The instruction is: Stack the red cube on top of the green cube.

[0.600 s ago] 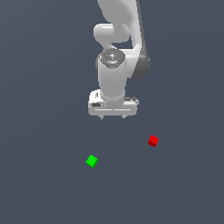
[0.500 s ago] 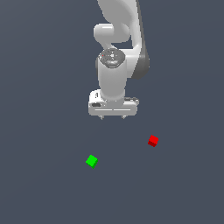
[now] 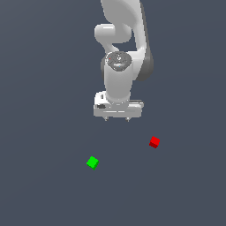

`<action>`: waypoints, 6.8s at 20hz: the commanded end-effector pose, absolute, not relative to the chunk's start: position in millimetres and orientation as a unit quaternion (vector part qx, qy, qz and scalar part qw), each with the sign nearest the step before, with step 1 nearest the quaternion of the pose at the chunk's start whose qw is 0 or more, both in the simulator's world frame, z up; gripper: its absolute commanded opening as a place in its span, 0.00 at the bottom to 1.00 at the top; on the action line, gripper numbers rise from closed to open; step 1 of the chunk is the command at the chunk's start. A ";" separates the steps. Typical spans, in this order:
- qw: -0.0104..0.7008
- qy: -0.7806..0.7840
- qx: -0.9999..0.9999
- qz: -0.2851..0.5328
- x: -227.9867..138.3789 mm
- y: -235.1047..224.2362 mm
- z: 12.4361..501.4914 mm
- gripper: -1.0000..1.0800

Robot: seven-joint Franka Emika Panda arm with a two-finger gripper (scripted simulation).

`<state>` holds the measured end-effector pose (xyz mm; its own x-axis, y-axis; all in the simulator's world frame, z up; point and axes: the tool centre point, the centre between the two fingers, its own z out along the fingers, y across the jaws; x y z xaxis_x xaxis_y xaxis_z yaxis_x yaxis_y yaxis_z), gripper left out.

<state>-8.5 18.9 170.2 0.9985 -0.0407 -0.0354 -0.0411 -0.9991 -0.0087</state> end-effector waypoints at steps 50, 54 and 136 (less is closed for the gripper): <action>0.000 0.258 -0.966 0.000 40.5 224.9 66.2 0.96; 0.000 0.258 -0.966 0.000 40.1 224.6 50.2 0.96; 0.000 0.257 -0.966 0.000 131.9 -62.1 67.3 0.00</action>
<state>127.6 -52.3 68.6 0.8664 -0.4993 -0.0003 -0.4993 -0.8664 0.0010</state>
